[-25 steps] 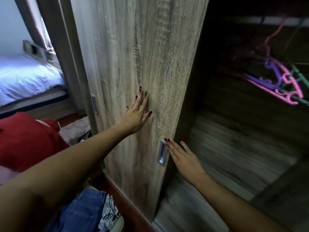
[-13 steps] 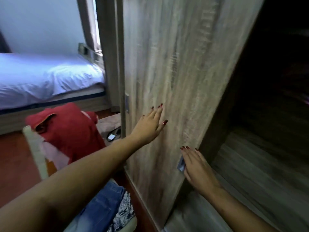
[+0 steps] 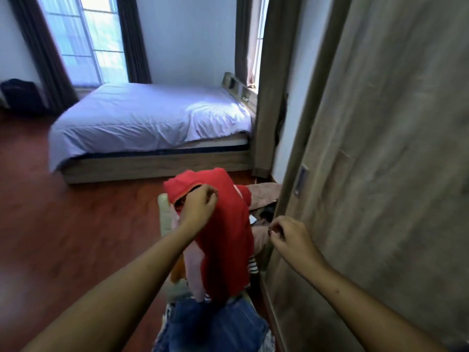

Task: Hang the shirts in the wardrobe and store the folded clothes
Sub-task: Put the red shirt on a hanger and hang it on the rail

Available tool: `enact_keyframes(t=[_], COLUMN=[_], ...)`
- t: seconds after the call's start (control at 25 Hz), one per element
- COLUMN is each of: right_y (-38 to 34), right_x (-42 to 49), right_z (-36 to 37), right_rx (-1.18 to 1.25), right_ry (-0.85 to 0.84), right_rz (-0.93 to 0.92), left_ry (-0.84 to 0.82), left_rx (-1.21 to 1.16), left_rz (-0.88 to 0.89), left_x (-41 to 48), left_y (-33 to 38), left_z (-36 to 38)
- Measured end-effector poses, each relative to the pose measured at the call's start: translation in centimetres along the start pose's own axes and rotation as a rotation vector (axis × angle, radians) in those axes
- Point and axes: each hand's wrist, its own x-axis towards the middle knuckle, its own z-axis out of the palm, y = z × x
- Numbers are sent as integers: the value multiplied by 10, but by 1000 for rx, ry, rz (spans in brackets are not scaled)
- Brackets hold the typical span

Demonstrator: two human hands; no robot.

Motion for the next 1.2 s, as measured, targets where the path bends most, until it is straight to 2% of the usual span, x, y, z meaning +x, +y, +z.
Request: enact_keyframes(t=[0.08, 0.2, 0.32, 0.44, 0.52, 0.56, 0.64, 0.68, 0.72, 0.8, 0.88, 0.96, 1.08, 1.12, 1.2], right_y=[-13, -29, -37, -41, -45, -49, -57, -63, -68, -66, -61, -63, -72, -71, -65], right_x=[49, 114, 157, 175, 179, 180, 185, 187, 190, 193, 196, 191, 174, 165, 146], right_z=[31, 69, 97, 117, 127, 129, 125, 118, 109, 91, 76, 62, 39, 28, 3], right_rx=[47, 132, 209, 265, 304, 398, 788, 1024, 1234, 1524, 1668, 1648, 1487, 1452, 1474], right_ry=[-33, -41, -38, -24, -25, -35, -136, -221, -308, -403, -423, -463, -433, -376, -305], right_rz=[7, 52, 116, 153, 190, 261, 507, 642, 751, 873, 894, 865, 840, 839, 795], left_ry=[52, -67, -132, -38, 57, 88, 61, 21, -39, -188, -395, -631, -1024, -1088, -1109], left_rx=[182, 444, 433, 317, -23, -312, -942, -1155, -1297, -1411, -1331, -1099, -587, -455, -285], left_rz=[-166, -380, -314, -192, -289, -390, -511, -513, -494, -443, -367, -244, 142, 230, 337], left_x=[38, 74, 89, 102, 111, 114, 116, 116, 112, 98, 76, 54, 34, 26, 7], left_y=[-43, -92, -120, -131, -117, -101, -66, -49, -33, -1, 31, 53, 77, 80, 72], left_z=[-19, -32, -26, -25, -38, -48, -63, -68, -72, -76, -81, -79, -68, -62, -52])
